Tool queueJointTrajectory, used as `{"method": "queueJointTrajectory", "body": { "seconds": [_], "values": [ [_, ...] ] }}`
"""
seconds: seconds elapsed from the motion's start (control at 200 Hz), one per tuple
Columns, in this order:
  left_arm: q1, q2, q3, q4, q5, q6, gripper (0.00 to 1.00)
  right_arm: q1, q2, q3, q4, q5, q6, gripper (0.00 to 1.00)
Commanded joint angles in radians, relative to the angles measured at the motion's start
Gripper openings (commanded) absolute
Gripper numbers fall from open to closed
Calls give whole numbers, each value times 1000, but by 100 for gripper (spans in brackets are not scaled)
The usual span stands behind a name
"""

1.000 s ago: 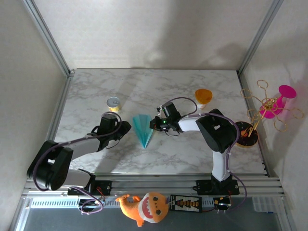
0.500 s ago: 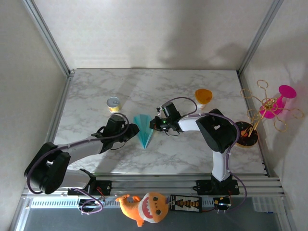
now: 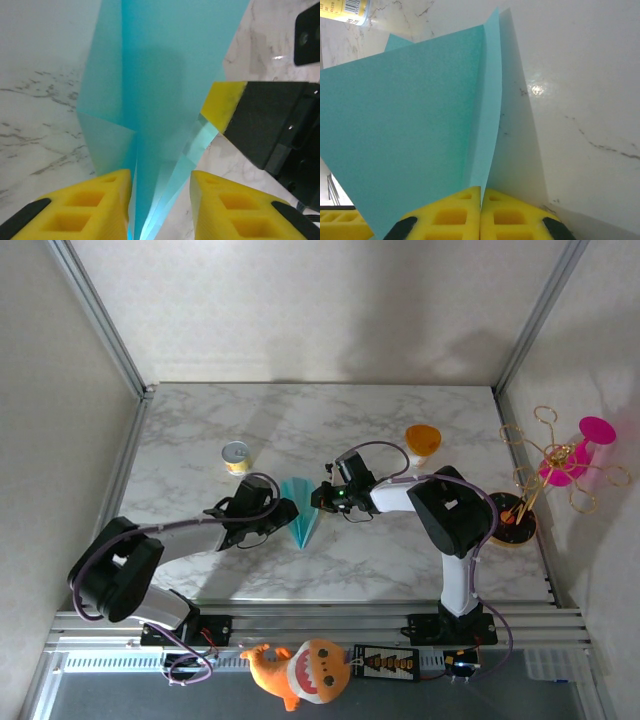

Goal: Fold a paper plane with a square sheet of paper (pick it up from the middle)
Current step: Move the paper plane to the top-center of the table.

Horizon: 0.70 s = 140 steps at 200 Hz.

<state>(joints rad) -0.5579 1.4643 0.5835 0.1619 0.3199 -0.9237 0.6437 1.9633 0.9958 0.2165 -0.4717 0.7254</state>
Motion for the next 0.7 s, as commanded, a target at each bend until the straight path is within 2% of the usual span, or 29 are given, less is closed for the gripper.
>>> {"method": "queueJointTrajectory", "body": {
  "seconds": [0.0,0.14,0.33,0.456,0.571,0.696],
  "values": [
    [-26,26,53,-72,-33,36,36,-6,6,18,-28,7,-11,8],
    [-63,49,94,-139,-86,52,38,-6,8,18,-29,8,-9,8],
    [-122,114,164,-239,-207,64,46,-6,8,16,-26,7,-7,8],
    [-150,152,208,-260,-231,72,50,-6,6,14,-26,7,-7,8],
    [-171,189,246,-288,-255,81,50,-5,5,14,-26,5,-7,8],
    [-183,214,273,-309,-277,83,46,-6,4,13,-25,6,-6,8]
  ]
}}
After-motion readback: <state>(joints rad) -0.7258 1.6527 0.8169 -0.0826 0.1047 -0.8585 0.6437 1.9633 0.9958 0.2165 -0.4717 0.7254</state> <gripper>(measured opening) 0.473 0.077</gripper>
